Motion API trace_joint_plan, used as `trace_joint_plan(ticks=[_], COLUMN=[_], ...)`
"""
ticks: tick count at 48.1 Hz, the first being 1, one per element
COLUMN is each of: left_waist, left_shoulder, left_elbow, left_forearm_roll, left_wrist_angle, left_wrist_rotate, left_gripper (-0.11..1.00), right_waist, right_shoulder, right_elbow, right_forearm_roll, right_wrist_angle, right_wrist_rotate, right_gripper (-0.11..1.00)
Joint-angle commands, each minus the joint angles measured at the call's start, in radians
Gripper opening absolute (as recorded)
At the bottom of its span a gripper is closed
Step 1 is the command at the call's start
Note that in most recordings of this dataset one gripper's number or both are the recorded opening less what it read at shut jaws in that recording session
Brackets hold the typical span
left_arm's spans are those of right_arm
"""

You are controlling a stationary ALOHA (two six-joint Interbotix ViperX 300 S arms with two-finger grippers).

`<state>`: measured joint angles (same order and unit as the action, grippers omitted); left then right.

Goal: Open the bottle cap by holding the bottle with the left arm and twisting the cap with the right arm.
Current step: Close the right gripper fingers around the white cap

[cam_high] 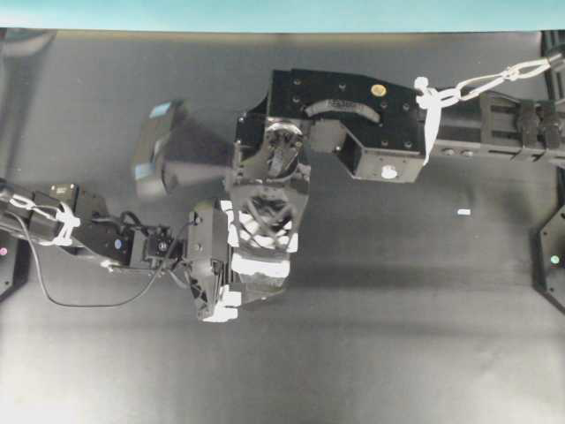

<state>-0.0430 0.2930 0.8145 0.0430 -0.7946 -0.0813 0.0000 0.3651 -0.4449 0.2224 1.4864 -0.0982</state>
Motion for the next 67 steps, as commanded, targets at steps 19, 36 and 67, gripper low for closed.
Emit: trace_joint_plan(ticks=[19,36,67], left_waist=[0.0,0.002,0.002], left_shoulder=[-0.003,-0.005,-0.003], left_elbow=[-0.002,0.0,0.0], left_forearm_roll=[0.003,0.003,0.003], left_wrist_angle=[-0.005,-0.003,0.0], left_wrist_rotate=[-0.005,-0.003,-0.009], left_gripper=[0.82,0.82,0.82], right_waist=[0.044,0.057,0.058], right_shoulder=[-0.023,-0.025,-0.074], right_elbow=[0.035,0.046,0.149], right_forearm_roll=[0.0,-0.021,-0.031], right_wrist_angle=[-0.002,-0.031,-0.101], right_wrist_rotate=[-0.433,-0.505,-0.451], right_gripper=[0.36,0.36,0.36])
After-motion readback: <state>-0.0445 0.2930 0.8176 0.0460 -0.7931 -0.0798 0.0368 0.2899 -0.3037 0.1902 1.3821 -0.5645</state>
